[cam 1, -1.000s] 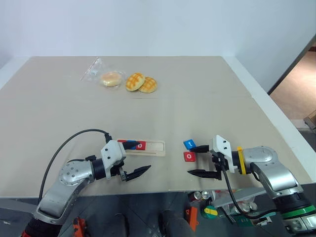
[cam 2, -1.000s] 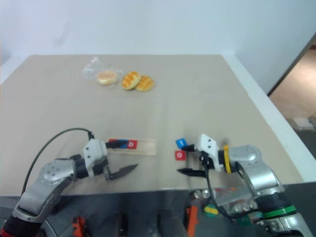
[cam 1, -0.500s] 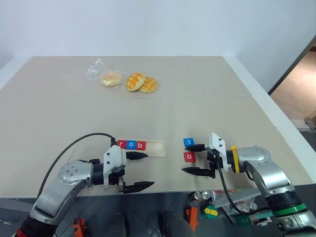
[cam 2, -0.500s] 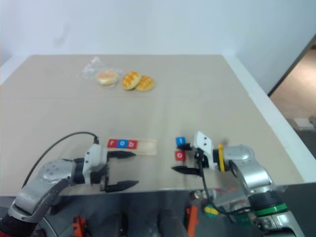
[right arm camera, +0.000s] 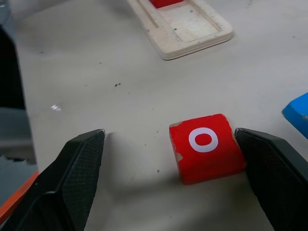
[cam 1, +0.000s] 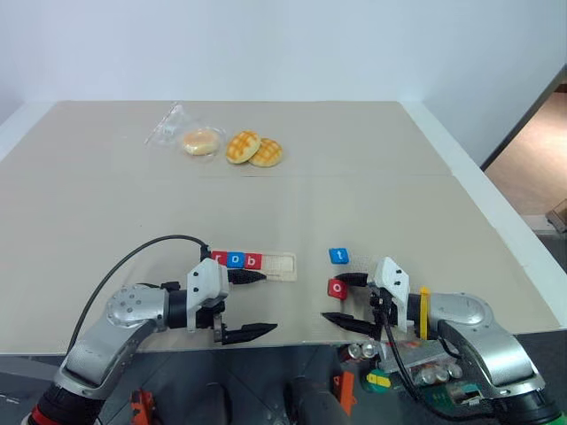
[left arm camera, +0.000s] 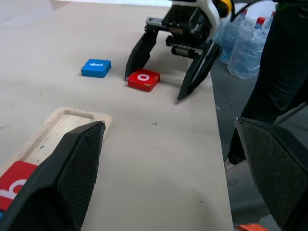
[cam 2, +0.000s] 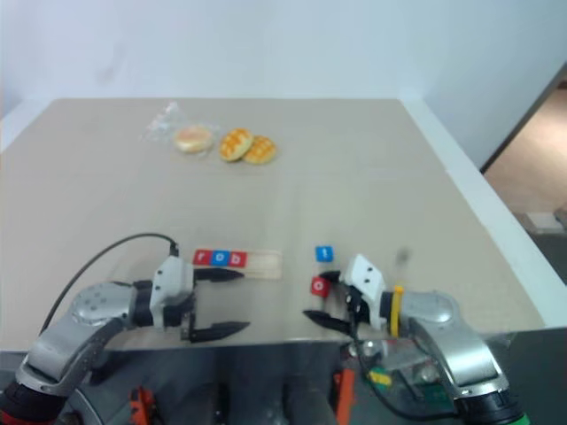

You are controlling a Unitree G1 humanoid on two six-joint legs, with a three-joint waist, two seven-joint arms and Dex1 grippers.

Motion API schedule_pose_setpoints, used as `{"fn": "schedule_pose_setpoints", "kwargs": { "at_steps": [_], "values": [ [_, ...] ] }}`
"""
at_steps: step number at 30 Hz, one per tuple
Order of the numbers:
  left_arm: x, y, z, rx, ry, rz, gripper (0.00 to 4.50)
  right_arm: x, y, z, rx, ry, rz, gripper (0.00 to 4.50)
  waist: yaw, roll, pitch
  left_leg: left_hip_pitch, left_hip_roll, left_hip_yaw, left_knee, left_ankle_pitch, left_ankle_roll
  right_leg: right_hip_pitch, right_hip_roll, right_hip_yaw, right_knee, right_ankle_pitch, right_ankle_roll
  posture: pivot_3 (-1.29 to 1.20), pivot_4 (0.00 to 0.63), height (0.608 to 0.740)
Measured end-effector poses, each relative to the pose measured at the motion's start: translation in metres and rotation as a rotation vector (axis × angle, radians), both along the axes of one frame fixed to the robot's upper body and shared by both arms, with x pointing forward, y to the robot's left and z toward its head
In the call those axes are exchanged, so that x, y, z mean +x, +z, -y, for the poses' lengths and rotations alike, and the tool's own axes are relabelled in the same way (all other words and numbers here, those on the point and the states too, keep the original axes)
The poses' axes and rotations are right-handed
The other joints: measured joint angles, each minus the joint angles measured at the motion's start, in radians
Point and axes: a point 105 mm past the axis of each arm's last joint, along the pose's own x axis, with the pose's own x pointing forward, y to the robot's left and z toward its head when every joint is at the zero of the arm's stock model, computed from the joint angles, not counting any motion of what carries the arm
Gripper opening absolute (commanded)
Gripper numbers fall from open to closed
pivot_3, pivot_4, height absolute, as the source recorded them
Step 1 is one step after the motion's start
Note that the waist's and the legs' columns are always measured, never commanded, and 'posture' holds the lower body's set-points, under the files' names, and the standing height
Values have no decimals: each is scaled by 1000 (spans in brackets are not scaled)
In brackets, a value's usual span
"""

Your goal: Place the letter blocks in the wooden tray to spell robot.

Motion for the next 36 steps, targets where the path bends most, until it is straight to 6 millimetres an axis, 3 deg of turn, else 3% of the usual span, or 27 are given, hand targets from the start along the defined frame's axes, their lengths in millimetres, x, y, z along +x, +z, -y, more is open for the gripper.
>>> {"fn": "schedule_pose_setpoints", "kwargs": {
  "at_steps": [3, 4, 6, 12, 13, 18, 22, 24, 26, 29, 36],
  "values": [
    [0, 0, 0, -1, 0, -3, 4500, -3, -1, -4, 4, -50, 8, 4218, 0, 0, 0, 0, 0, 0, 0, 0, 0, 0, 0, 0, 0, 0, 0, 0, 150, 740],
    [0, 0, 0, -1, -3, -4, 4500, -5, -1, -5, 7, -76, 8, 3826, 0, 0, 0, 0, 0, 0, 0, 0, 0, 0, -1, 0, 0, 0, 0, 0, 150, 740],
    [-1, 0, 0, -1, -5, -5, 4500, -6, -1, -7, 8, -92, 5, 3602, 0, 0, 0, 0, 0, 0, 0, 0, 0, 0, 0, 0, 0, 0, 0, 0, 150, 740],
    [-1, -1, 0, 3, -8, -6, 4500, -10, -2, -6, 11, -248, 6, 1412, 2, 0, 0, 0, 0, -1, -1, 0, -1, 0, -1, 0, 0, -2, -1, 0, 150, 740],
    [-1, -1, 0, 3, -8, -5, 4500, -11, -2, -6, 9, -257, 6, 1213, 2, 0, 0, 0, 0, -1, -1, 0, -1, 0, -1, 0, 0, -2, 0, 0, 150, 740],
    [0, -1, 0, 2, 1, -4, 4500, -18, -1, -8, -2, -311, 16, 1206, 2, 0, 0, 0, 0, -1, -1, -1, -1, 0, -2, 0, 0, -3, 0, 0, 150, 740],
    [6, 0, 0, -19, 50, 0, 4500, -12, 4, -14, 25, -315, 23, 1206, -1, -1, 0, 0, 0, -1, -1, -1, -1, -1, -2, 2, 0, -3, 0, 0, 150, 740],
    [17, 1, -4, -50, 140, 6, 4500, 7, 25, -30, 64, -226, 69, 1206, -8, -1, 1, 2, 0, 1, 0, 0, -1, -1, -1, 3, 0, 0, -1, 0, 150, 740],
    [32, 3, -12, -79, 254, 21, 4500, 34, 61, -55, 86, -78, 163, 1206, -14, -2, 4, 2, -1, 0, 1, 1, 2, -1, 0, 4, -1, 4, 0, 0, 150, 740],
    [41, 3, -21, -86, 348, 30, 4500, 48, 79, -78, 81, 70, 201, 1206, -9, -4, 3, 2, 0, -1, -1, 2, 3, 0, 1, 1, -1, 4, -1, 0, 150, 740],
    [48, -2, -27, -96, 450, 19, 4500, 57, 45, -90, -28, 278, 110, 1206, 8, -4, 3, -6, -1, -2, -2, -7, 1, -5, -1, 0, -1, -2, 4, 0, 150, 740]
  ]
}}
